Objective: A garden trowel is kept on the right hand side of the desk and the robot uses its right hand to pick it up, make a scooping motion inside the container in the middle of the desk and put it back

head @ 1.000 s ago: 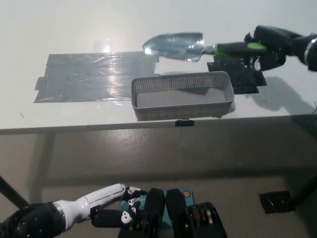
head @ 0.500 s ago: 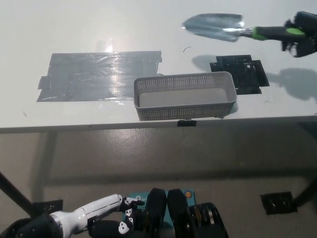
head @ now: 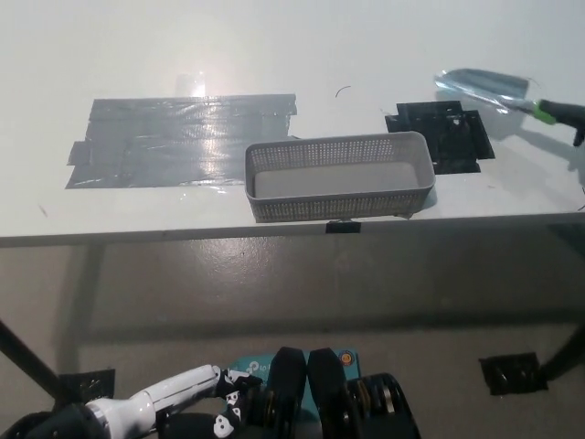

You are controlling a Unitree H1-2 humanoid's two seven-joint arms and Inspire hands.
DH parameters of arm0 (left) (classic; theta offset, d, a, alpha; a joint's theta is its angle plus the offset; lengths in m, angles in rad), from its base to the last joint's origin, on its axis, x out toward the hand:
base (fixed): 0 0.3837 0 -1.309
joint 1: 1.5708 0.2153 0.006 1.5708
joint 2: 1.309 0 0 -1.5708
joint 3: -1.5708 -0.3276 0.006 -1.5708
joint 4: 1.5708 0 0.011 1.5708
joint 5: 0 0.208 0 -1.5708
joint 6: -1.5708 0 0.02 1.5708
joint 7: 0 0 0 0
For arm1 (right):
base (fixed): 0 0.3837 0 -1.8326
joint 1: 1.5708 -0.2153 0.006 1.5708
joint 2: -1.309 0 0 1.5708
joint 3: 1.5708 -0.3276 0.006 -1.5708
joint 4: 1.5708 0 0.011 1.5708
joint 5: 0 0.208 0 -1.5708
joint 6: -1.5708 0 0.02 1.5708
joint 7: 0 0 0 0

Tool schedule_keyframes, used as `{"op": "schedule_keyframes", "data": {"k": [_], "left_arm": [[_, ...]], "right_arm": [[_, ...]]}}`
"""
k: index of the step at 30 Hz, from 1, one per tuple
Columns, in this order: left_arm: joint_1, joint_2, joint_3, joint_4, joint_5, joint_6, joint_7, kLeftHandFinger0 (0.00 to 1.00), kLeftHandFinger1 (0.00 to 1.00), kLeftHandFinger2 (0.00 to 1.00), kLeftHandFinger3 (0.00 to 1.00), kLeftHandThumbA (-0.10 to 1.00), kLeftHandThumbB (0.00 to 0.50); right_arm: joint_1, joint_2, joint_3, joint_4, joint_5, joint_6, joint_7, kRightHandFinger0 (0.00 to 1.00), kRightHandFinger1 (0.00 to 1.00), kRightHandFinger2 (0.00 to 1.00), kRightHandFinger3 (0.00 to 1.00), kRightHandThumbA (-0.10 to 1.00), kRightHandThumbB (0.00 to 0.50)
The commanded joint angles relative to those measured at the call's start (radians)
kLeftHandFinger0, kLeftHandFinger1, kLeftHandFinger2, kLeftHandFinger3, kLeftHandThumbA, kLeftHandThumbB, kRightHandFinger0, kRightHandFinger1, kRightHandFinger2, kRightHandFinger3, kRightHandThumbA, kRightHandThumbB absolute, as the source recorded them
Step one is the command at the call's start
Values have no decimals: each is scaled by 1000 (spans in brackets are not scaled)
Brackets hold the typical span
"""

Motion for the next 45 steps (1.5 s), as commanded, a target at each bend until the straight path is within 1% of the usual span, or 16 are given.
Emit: {"op": "schedule_keyframes", "data": {"k": [1,3,7,8,9,10,12,13,14,15,16,18,19,28,39,45], "left_arm": [[-12,19,16,-35,-6,14,28,1000,1000,1000,1000,1000,426],[-11,20,15,-37,-5,14,28,1000,1000,1000,1000,1000,427],[-9,18,18,-38,-7,11,32,1000,1000,1000,1000,1000,416],[-10,20,16,-37,-3,10,32,1000,1000,1000,1000,1000,429],[-10,22,14,-36,1,8,32,1000,1000,1000,1000,1000,430],[-13,26,18,-37,-1,10,28,1000,1000,1000,1000,1000,422],[-13,25,18,-40,2,14,25,1000,1000,1000,1000,1000,425],[-14,27,16,-40,3,14,27,1000,1000,1000,1000,1000,421],[-14,26,18,-39,-2,14,26,1000,1000,1000,1000,1000,423],[-14,26,21,-36,-5,13,28,1000,1000,1000,1000,1000,424],[-15,26,21,-36,-5,13,28,1000,1000,1000,1000,1000,434],[-14,27,22,-36,-3,14,28,1000,1000,1000,1000,1000,436],[-14,28,21,-39,1,14,26,1000,1000,1000,1000,1000,431],[-3,30,31,-42,-5,14,28,1000,1000,1000,1000,1000,410],[18,30,37,-48,1,12,33,1000,1000,1000,1000,1000,453],[15,32,43,-44,-6,11,29,1000,1000,1000,1000,1000,417]], "right_arm": [[-12,-7,19,-25,8,-22,-99,3,423,708,526,-100,13],[21,2,41,-71,-7,-38,-120,111,563,798,623,-100,8],[42,23,91,-119,-24,-37,-123,13,434,578,283,-100,0],[57,24,95,-165,-21,-28,-109,185,564,651,442,-100,3],[65,27,99,-188,-15,-23,-100,199,557,619,474,-100,1],[70,32,104,-209,-8,-17,-84,566,842,856,729,-100,0],[80,29,130,-251,-24,4,-58,578,728,775,935,-100,0],[88,26,134,-274,-20,7,-49,301,444,589,984,-100,10],[90,20,156,-292,-33,32,-14,487,714,917,1000,31,55],[80,7,203,-300,-76,48,28,881,1000,1000,1000,319,78],[69,-4,244,-308,-121,80,69,1000,1000,1000,1000,603,290],[55,-15,294,-322,-159,132,114,1000,1000,1000,1000,659,345],[47,-28,314,-318,-169,137,121,1000,1000,1000,1000,692,494],[7,-61,333,-318,-196,160,89,1000,1000,1000,1000,1000,500],[10,-70,319,-363,-208,170,83,1000,1000,1000,1000,1000,500],[-14,-129,281,-518,-171,163,178,1000,1000,1000,1000,1000,500]]}}
